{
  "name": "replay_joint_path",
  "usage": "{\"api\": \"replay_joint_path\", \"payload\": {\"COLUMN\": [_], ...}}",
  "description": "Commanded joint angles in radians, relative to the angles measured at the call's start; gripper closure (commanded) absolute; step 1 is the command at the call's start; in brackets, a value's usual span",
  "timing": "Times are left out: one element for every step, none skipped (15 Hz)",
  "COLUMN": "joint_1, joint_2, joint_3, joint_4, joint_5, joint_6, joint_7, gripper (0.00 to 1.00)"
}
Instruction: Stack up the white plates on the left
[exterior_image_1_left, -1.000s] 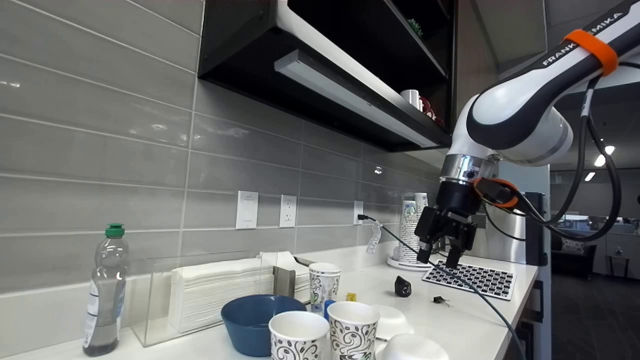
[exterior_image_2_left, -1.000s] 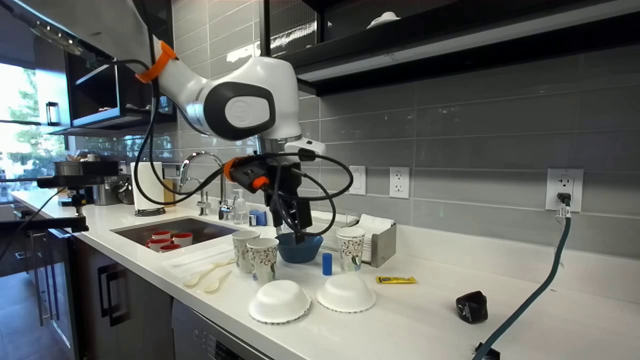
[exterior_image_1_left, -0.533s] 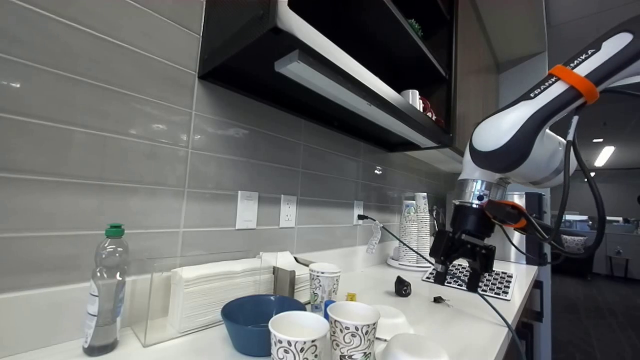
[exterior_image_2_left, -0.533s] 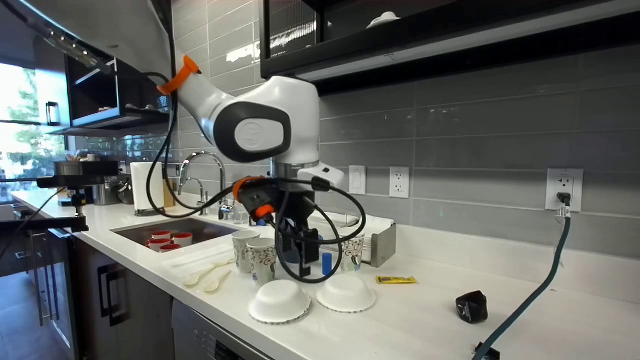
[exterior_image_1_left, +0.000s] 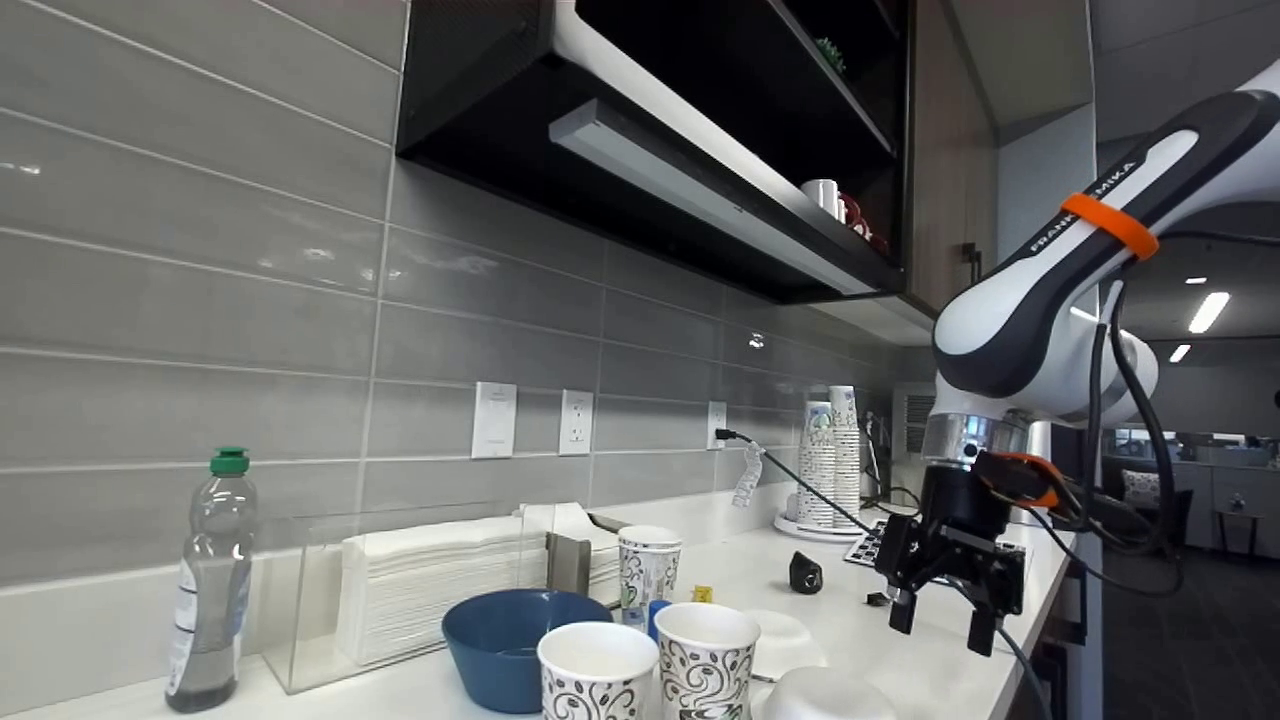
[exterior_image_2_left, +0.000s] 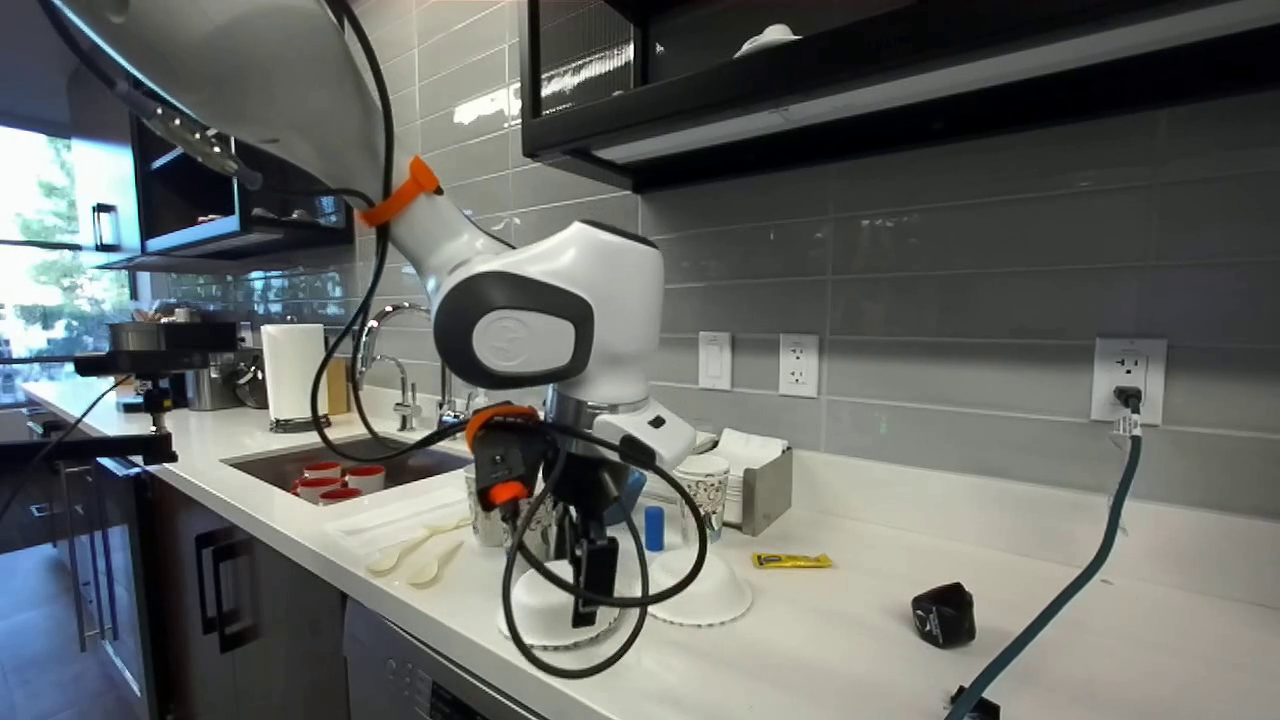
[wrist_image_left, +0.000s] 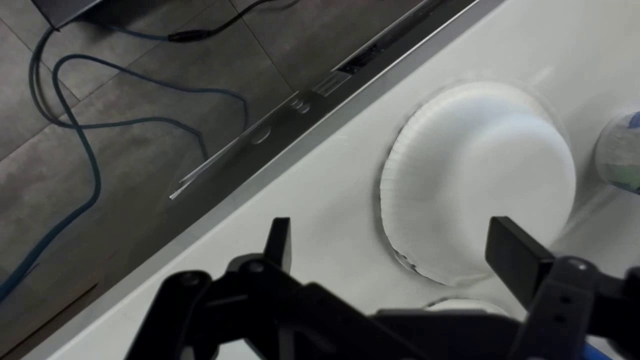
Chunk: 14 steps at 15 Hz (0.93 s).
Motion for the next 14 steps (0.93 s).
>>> {"api": "replay_joint_path", "payload": {"joint_1": [-0.002, 0.0, -0.001, 0.003, 0.001, 0.001, 0.0, 0.001, 0.001, 0.001, 0.001, 0.0, -0.001, -0.003], "joint_2": [0.053, 0.069, 0.084, 0.095, 0.109, 0.119, 0.129, 0.137, 0.145, 0.151, 0.157, 0.162, 0.166, 0.169], "joint_3": [-0.001, 0.0, 0.002, 0.004, 0.003, 0.002, 0.002, 0.003, 0.005, 0.008, 0.012, 0.015, 0.019, 0.02], "joint_4": [-0.022, -0.03, -0.036, -0.044, -0.05, -0.059, -0.063, -0.068, -0.072, -0.077, -0.079, -0.081, -0.083, -0.084], "joint_5": [0.09, 0.114, 0.129, 0.157, 0.176, 0.205, 0.232, 0.26, 0.286, 0.308, 0.324, 0.33, 0.33, 0.326], "joint_6": [0.051, 0.076, 0.102, 0.13, 0.156, 0.186, 0.205, 0.225, 0.24, 0.25, 0.257, 0.258, 0.259, 0.257], "joint_7": [-0.006, -0.016, -0.018, -0.032, -0.04, -0.055, -0.069, -0.083, -0.097, -0.109, -0.116, -0.12, -0.119, -0.117], "gripper": [0.0, 0.0, 0.0, 0.0, 0.0, 0.0, 0.0, 0.0, 0.0, 0.0, 0.0, 0.0, 0.0, 0.0]}}
